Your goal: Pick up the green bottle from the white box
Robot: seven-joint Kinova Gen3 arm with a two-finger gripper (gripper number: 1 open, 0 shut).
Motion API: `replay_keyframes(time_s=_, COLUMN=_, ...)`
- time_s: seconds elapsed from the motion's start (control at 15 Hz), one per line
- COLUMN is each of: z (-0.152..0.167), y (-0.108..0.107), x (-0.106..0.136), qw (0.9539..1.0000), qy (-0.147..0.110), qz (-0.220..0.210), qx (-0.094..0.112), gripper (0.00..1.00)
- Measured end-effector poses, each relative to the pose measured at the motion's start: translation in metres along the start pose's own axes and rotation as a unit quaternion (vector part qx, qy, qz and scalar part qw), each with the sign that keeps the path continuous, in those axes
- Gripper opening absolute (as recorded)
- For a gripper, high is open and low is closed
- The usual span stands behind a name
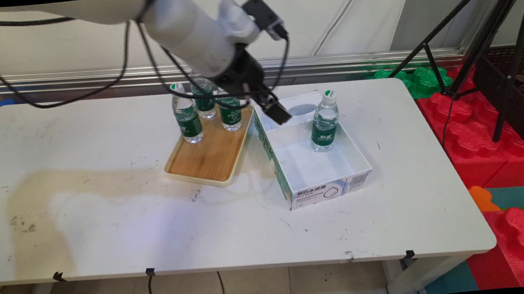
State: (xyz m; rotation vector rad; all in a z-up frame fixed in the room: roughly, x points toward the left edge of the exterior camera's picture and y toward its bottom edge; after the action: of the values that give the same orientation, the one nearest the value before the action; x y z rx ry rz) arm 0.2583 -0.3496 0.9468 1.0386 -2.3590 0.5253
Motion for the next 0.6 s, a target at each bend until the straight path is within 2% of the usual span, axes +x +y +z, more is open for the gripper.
replay_keyframes(time_s=0.33, z=0.057, y=0.009, x=0.028, qw=0.9999, qy=0.008, qz=0.009, qx=-0.006, gripper=1.0)
replay_keyframes(time_s=0.6, z=0.09, y=0.011, x=0.04, qw=0.9997, qy=0.011, qz=0.016, qx=-0.012, gripper=1.0)
